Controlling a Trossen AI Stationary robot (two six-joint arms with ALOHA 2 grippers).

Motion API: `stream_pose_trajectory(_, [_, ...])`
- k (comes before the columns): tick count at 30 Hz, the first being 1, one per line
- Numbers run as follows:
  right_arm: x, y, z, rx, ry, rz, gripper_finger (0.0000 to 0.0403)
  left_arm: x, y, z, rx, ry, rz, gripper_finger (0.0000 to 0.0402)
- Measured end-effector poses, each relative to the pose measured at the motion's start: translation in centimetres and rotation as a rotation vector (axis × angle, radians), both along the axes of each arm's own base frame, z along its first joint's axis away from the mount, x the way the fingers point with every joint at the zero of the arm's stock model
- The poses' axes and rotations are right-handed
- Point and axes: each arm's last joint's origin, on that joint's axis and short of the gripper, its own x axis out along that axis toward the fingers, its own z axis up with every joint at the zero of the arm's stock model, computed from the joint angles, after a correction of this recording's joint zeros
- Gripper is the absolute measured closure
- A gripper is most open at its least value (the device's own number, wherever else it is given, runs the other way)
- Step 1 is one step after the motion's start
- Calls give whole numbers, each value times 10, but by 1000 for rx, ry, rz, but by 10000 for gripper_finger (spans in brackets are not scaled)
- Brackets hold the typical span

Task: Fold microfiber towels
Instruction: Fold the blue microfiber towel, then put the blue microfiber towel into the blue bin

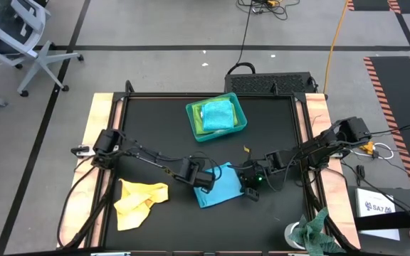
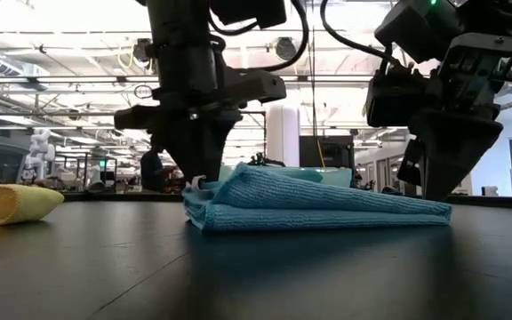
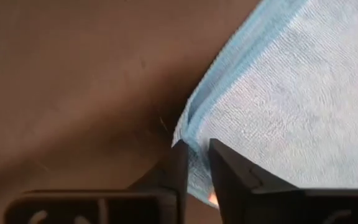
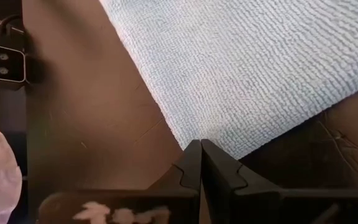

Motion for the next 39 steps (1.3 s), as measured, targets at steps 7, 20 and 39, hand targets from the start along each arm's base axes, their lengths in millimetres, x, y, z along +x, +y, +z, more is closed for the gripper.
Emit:
stream_pose_trajectory(7, [0,0,0,0,1,1,401,2,10,0,-21,13,-19,289])
stream_pose_trajectory(20, [0,0,0,6,5,-9,401,-5,10,12,-21,18,-5,277])
stream_pose_trajectory(39, [-1,-4,14,19,-49,-25,402,-5,12,5,-3,25,25,277])
